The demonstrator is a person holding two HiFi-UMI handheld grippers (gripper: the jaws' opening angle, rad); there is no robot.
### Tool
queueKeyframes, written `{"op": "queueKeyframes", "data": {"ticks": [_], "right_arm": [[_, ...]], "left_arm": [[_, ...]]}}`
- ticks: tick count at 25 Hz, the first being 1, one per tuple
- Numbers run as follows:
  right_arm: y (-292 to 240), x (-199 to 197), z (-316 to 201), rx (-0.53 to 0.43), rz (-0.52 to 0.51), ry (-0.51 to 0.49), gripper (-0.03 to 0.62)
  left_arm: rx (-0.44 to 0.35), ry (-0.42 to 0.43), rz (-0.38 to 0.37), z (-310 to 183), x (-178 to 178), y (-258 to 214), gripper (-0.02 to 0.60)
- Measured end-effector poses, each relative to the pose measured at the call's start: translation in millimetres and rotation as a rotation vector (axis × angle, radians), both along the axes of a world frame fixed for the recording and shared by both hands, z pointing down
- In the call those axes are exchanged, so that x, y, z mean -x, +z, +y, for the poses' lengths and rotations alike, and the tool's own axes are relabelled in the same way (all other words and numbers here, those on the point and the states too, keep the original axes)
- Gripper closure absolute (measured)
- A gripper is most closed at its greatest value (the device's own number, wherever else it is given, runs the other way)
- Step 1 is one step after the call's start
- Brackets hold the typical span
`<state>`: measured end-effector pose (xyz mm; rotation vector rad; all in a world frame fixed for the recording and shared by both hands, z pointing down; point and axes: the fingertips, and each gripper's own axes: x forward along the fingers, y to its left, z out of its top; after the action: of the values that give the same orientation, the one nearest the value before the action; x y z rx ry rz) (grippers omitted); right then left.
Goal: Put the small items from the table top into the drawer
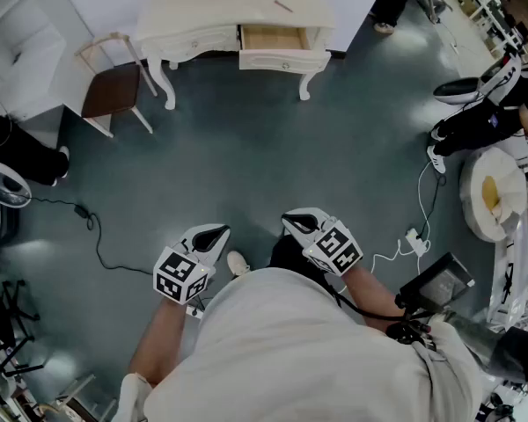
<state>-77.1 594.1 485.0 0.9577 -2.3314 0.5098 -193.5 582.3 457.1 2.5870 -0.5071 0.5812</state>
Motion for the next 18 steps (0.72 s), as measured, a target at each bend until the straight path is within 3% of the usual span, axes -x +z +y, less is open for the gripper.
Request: {"op": "queueKeyframes", "data": {"ticks": [3, 8, 18], "right_arm": [[1.4, -4.0, -11.6, -0.007, 0.007, 0.024, 0.594], [-5.8, -30.4, -40.5, -0.022, 0.0, 0.05, 0.594], [-13.7, -105.2, -173.6, -0.056, -0.087, 0.022, 0.593]], "left_arm": [[-0.006, -0.004, 0.013, -19.2, -0.2, 3.6, 0.58], [-0.04, 0.004, 0.021, -50.8, -30.1, -10.3, 0.58], [-0.075, -0.015, -0.038, -165.7, -114.2, -35.6, 0.58]]}}
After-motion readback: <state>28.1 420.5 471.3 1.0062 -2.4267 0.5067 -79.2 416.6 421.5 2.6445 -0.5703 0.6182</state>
